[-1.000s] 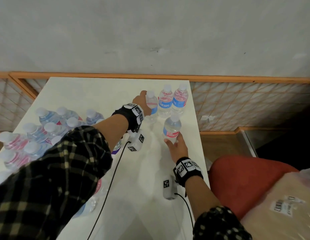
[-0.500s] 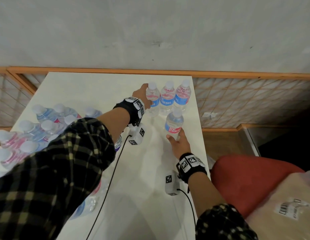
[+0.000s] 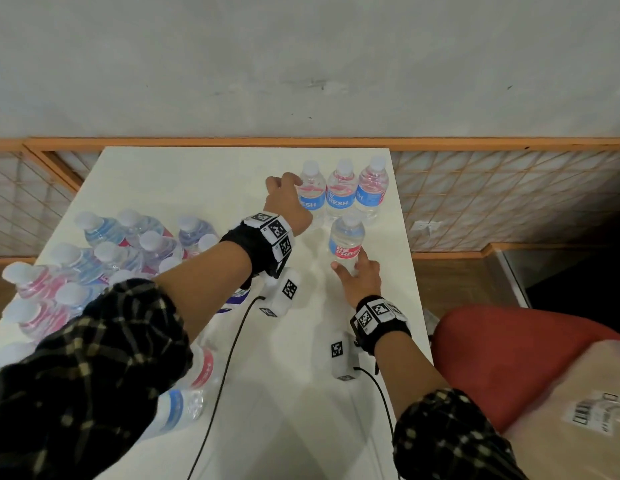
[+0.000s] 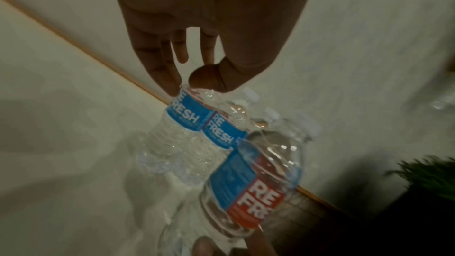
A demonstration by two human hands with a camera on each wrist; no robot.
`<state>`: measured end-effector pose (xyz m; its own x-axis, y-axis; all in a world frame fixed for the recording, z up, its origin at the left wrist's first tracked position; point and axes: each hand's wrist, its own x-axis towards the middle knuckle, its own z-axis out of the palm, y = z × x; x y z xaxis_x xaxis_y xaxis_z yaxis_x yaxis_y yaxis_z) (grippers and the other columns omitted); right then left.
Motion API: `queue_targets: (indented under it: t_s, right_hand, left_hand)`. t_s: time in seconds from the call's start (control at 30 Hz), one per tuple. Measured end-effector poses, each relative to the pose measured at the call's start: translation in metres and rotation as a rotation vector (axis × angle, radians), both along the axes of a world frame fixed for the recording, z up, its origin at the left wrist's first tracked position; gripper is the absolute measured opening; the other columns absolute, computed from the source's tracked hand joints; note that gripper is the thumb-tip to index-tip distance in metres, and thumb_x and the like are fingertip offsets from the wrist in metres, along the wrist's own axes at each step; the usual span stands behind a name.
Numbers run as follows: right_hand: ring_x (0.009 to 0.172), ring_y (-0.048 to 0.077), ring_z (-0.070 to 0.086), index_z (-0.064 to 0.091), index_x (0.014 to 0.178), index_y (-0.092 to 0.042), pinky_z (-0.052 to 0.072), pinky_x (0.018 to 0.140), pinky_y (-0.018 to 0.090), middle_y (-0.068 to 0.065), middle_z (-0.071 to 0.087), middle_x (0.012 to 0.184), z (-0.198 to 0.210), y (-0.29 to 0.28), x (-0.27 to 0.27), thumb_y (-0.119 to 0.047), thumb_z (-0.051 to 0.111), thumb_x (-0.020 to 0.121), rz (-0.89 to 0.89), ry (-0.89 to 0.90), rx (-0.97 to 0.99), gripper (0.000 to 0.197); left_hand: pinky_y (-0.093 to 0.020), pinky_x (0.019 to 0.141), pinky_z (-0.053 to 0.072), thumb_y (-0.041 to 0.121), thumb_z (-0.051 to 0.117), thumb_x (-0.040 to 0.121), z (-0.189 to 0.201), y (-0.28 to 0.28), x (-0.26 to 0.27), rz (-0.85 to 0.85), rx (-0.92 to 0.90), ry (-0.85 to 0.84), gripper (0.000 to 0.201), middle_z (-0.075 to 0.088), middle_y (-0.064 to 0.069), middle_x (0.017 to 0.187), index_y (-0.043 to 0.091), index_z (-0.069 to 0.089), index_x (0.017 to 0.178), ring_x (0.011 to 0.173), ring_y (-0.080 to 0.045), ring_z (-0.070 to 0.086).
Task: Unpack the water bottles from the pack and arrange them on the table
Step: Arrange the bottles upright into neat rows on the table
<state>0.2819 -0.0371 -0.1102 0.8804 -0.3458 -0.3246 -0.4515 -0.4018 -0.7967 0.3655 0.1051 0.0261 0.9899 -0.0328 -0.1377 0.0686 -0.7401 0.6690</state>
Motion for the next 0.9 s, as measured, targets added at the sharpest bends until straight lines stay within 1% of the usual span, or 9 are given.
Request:
queue_targets:
  t_s: [0.07,0.2,0.33,0.4,0.47,0.57,0.63,0.77,0.9]
  right_hand:
    - [0.114,0.03,0.051,0.032,0.144,-0.031,0.04,0.104,0.04,0.01,0.039,0.123,0.003,0.01,0.007,-0.043,0.065,0.084,0.009,-0.006,0.038,0.07]
    - [0.113,0.025,0.052,0.025,0.147,-0.029,0.038,0.096,0.028,0.013,0.039,0.125,0.014,0.034,0.017,-0.032,0.067,0.085,0.075,-0.003,0.139,0.076]
    - [0.127,0.027,0.045,0.019,0.149,-0.018,0.036,0.1,0.028,0.012,0.039,0.141,0.02,0.051,0.017,-0.01,0.071,0.081,0.143,-0.038,0.265,0.086]
    - [0.128,0.021,0.042,0.021,0.146,-0.013,0.032,0.099,0.021,0.007,0.038,0.143,0.021,0.057,0.014,-0.005,0.071,0.081,0.184,-0.059,0.275,0.083]
    - [0.124,0.014,0.042,0.022,0.145,-0.011,0.029,0.1,0.018,0.005,0.038,0.144,0.022,0.065,0.015,-0.005,0.071,0.08,0.225,-0.067,0.292,0.082]
    - [0.134,0.018,0.038,0.024,0.147,-0.015,0.029,0.113,0.035,0.004,0.037,0.148,0.017,0.077,0.019,-0.029,0.075,0.069,0.247,-0.077,0.287,0.095]
    - [0.138,0.02,0.034,0.023,0.148,-0.018,0.029,0.114,0.044,0.004,0.036,0.149,0.007,0.079,0.022,-0.039,0.073,0.063,0.274,-0.084,0.258,0.101]
    - [0.145,0.02,0.018,0.007,0.151,-0.019,0.021,0.118,0.042,0.004,0.016,0.157,0.022,0.074,0.008,-0.02,0.07,0.082,0.288,-0.01,0.252,0.093]
    - [0.146,0.018,0.013,0.008,0.151,-0.022,0.022,0.117,0.044,-0.001,0.009,0.159,0.017,0.072,0.006,-0.021,0.066,0.085,0.37,-0.001,0.212,0.088]
  left_hand:
    - [-0.029,0.072,0.045,0.004,0.061,0.075,0.01,0.001,-0.006,-0.152,0.028,0.031,0.057,0.033,-0.01,0.129,0.017,0.041,0.127,0.088,-0.031,0.057]
    - [-0.035,0.094,0.047,0.009,0.067,0.077,0.018,0.007,-0.008,-0.414,0.185,0.103,0.062,0.042,-0.009,0.136,0.018,0.044,0.134,0.115,-0.028,0.052]
    - [-0.03,0.085,0.046,0.015,0.071,0.078,0.018,0.035,0.002,-0.35,0.218,0.045,0.045,0.058,-0.008,0.124,0.014,0.052,0.119,0.109,-0.028,0.058]
    - [-0.037,0.088,0.049,0.025,0.076,0.073,0.018,0.046,0.008,-0.332,0.228,0.059,0.047,0.06,-0.008,0.118,0.013,0.051,0.111,0.107,-0.028,0.059]
    - [-0.041,0.09,0.049,0.023,0.077,0.072,0.018,0.05,0.009,-0.36,0.211,0.106,0.053,0.059,-0.007,0.117,0.013,0.048,0.115,0.103,-0.027,0.06]
    - [-0.034,0.088,0.045,0.014,0.075,0.074,0.02,0.05,0.009,-0.446,0.192,0.14,0.065,0.054,-0.004,0.113,0.019,0.042,0.129,0.096,-0.025,0.055]
    - [-0.029,0.085,0.042,0.018,0.074,0.078,0.022,0.049,0.012,-0.462,0.245,0.108,0.055,0.056,-0.004,0.116,0.018,0.049,0.127,0.101,-0.024,0.054]
    - [-0.026,0.064,0.039,0.028,0.07,0.079,0.026,0.045,0.022,-0.347,0.375,0.08,0.041,0.055,-0.002,0.098,0.012,0.056,0.114,0.079,-0.024,0.053]
    - [-0.028,0.069,0.043,0.03,0.065,0.08,0.026,0.045,0.036,-0.242,0.41,0.062,0.032,0.058,-0.005,0.094,0.01,0.058,0.105,0.074,-0.025,0.053]
